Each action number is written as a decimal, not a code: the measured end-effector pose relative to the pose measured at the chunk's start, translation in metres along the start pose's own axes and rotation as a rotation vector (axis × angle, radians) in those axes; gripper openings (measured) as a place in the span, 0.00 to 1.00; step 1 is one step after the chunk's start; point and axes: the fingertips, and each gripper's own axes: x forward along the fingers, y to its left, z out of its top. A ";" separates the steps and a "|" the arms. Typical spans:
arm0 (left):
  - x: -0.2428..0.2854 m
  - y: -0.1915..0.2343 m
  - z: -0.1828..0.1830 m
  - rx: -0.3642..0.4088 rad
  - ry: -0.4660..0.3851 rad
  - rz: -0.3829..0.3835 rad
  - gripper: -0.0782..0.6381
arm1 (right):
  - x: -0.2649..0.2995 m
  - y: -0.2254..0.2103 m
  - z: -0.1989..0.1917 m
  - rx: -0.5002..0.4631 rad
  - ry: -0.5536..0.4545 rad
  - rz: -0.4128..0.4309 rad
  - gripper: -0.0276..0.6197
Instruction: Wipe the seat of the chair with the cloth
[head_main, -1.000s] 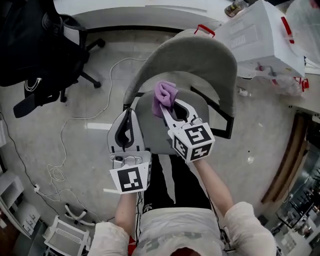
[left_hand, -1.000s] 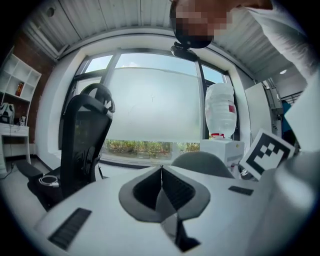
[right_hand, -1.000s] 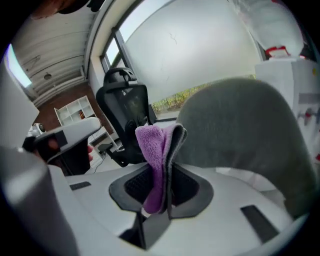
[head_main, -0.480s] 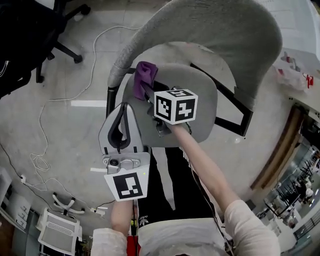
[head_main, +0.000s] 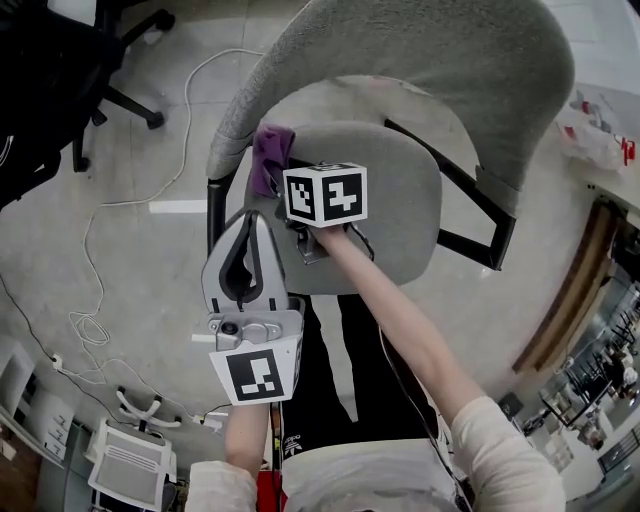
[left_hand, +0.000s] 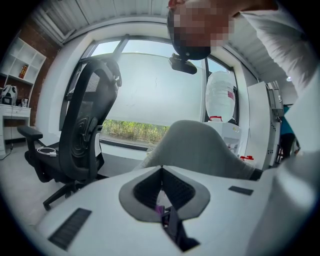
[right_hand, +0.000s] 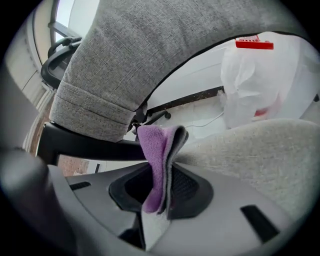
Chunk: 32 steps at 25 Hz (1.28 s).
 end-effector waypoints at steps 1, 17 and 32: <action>-0.001 0.000 -0.001 0.001 0.003 0.000 0.13 | 0.001 -0.004 -0.001 0.009 0.005 -0.008 0.19; 0.009 -0.016 -0.004 0.032 0.016 -0.009 0.13 | -0.020 -0.042 0.002 -0.006 -0.008 -0.050 0.19; 0.021 -0.039 -0.002 0.085 0.039 -0.060 0.13 | -0.120 -0.173 -0.002 -0.010 -0.009 -0.286 0.19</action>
